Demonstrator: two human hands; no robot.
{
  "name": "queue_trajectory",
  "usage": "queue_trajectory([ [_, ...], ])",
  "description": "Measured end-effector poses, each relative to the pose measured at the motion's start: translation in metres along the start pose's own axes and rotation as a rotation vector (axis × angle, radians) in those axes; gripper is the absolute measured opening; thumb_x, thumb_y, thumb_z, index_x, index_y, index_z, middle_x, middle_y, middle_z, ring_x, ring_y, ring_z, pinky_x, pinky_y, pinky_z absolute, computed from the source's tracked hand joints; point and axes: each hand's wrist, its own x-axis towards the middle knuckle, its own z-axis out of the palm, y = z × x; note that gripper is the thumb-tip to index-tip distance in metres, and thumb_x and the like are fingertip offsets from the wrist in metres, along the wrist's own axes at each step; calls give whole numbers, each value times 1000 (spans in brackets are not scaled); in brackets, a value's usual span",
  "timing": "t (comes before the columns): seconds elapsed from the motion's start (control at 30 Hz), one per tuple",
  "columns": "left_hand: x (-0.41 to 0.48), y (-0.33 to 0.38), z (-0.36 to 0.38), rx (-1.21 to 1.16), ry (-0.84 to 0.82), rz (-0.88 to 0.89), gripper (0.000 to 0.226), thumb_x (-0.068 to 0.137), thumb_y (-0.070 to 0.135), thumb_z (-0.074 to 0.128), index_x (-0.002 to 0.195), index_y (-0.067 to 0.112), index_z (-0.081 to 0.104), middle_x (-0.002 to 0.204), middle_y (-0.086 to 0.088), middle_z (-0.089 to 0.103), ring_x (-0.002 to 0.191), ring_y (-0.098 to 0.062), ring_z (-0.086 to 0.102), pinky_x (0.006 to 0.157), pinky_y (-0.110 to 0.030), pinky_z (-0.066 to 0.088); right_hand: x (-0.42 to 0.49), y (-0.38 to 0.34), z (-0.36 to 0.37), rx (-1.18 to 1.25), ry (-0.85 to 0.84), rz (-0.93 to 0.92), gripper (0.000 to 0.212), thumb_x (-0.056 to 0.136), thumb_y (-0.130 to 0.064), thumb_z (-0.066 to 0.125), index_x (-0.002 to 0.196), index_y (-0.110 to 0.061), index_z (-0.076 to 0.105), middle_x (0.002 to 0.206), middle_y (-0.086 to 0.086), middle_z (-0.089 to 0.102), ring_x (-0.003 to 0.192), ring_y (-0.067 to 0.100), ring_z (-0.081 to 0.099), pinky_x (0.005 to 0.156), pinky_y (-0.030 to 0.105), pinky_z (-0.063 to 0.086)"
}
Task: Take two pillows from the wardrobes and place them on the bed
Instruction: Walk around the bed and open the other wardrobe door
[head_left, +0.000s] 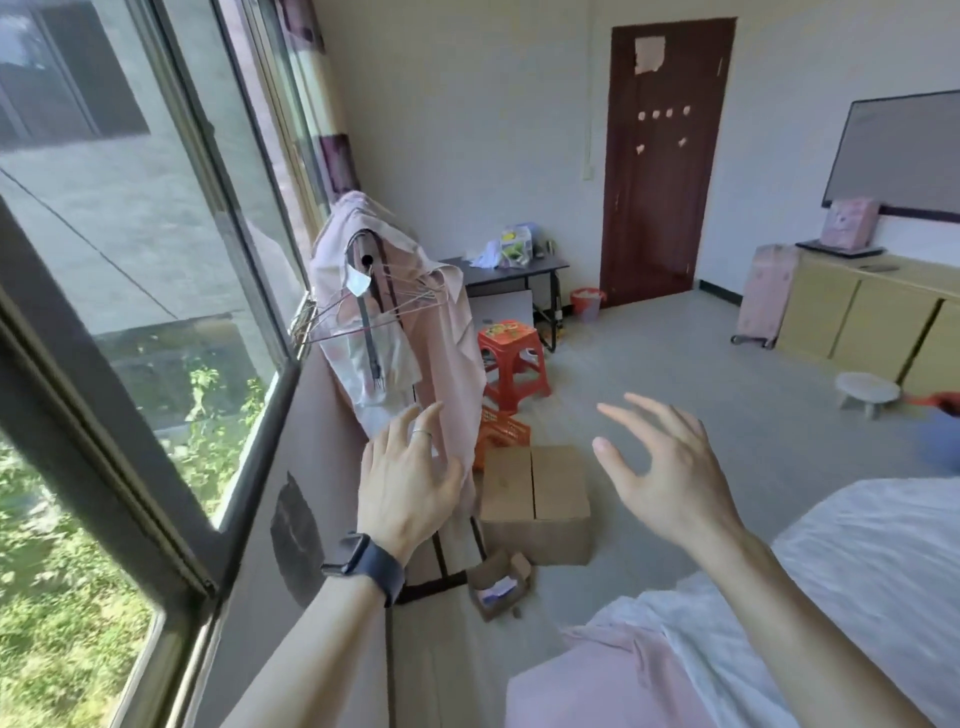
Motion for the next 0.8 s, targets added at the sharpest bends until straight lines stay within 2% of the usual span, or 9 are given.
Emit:
queue_trajectory([
  [0.3,218,-9,100,-31,-28,132,59,92,42,57,146,24,44,150,-6,45,137,-30,43,113,-45,35,174,76,69,-63,127,113,40,94,-45,62,133,-35,65,145,-4,55,131,28,47,108,38,38],
  [0.6,380,12,227,-113,-184,284,60,92,40,57,148,25,43,152,-3,42,139,-28,39,114,-43,31,278,168,138,-137,192,278,39,93,-39,65,132,-31,66,141,-2,58,130,25,46,108,31,34],
  [0.8,480,32,315,-178,-321,441,58,94,41,55,148,26,41,153,-3,41,140,-28,38,114,-45,32,339,233,196,-203,249,439,38,93,-32,70,129,-22,69,137,6,62,131,28,51,111,36,35],
])
